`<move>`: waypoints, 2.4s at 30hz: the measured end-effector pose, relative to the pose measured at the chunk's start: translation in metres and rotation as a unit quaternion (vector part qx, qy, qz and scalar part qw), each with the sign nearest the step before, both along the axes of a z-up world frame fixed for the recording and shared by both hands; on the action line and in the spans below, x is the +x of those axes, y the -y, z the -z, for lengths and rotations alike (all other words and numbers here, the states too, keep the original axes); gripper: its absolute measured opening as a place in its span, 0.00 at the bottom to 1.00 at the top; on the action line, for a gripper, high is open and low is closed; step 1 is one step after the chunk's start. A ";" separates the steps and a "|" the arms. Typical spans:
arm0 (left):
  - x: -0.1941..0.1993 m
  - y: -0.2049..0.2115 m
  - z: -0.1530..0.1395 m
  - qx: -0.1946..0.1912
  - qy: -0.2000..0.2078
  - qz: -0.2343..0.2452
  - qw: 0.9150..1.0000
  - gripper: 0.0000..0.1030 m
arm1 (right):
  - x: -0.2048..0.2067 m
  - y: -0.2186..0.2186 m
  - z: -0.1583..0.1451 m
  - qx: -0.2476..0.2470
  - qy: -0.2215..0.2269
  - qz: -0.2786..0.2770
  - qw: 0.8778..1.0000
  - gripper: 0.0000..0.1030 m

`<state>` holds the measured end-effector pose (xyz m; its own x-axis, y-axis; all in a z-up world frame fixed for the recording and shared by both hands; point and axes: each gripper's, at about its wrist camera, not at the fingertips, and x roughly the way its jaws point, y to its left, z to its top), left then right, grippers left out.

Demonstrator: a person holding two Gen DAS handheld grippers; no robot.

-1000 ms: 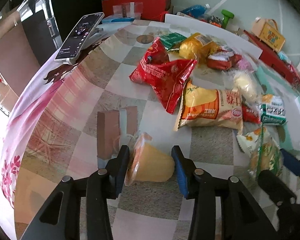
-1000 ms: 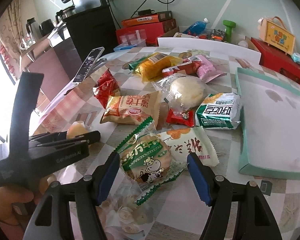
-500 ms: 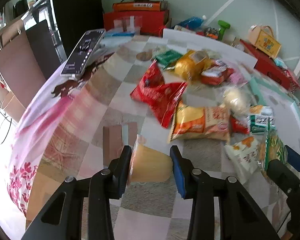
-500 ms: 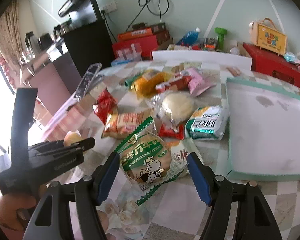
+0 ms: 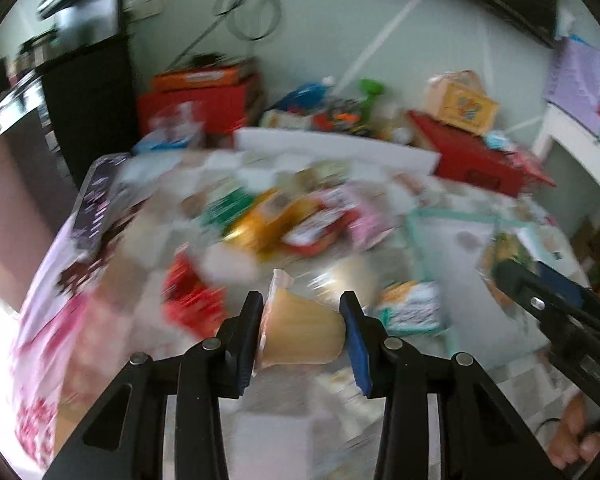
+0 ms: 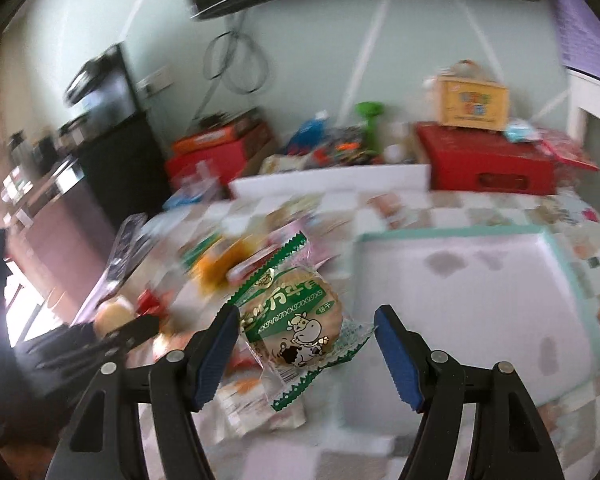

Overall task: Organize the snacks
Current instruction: 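Carry both items over the teal-rimmed tray and open the left gripper to drop the jelly cup, then lower the green bread packet into the tray and open the right gripper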

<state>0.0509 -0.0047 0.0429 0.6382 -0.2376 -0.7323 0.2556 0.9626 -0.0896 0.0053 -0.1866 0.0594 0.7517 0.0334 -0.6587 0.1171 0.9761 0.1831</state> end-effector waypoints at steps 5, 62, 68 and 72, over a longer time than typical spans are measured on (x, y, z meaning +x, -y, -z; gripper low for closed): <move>0.011 0.052 -0.010 -0.013 0.013 0.060 0.998 0.40 | 0.010 0.056 0.007 -0.014 -0.009 0.086 0.996 0.70; 0.045 0.094 0.048 -0.002 -0.023 0.090 0.996 0.94 | 0.008 0.121 0.064 -0.024 -0.010 0.278 0.960 1.00; 0.047 0.056 0.035 0.010 -0.001 0.033 0.999 0.95 | 0.006 0.108 0.047 -0.008 0.005 0.274 0.962 1.00; 0.049 0.017 0.027 -0.006 0.006 -0.016 1.000 0.95 | 0.008 0.095 0.043 0.006 0.001 0.260 0.965 1.00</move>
<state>0.0996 -0.0214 0.0157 0.6545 -0.2253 -0.7217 0.2256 0.9693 -0.0981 0.0134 -0.2813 0.0163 0.6692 -0.3419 -0.6597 0.5913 0.7828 0.1942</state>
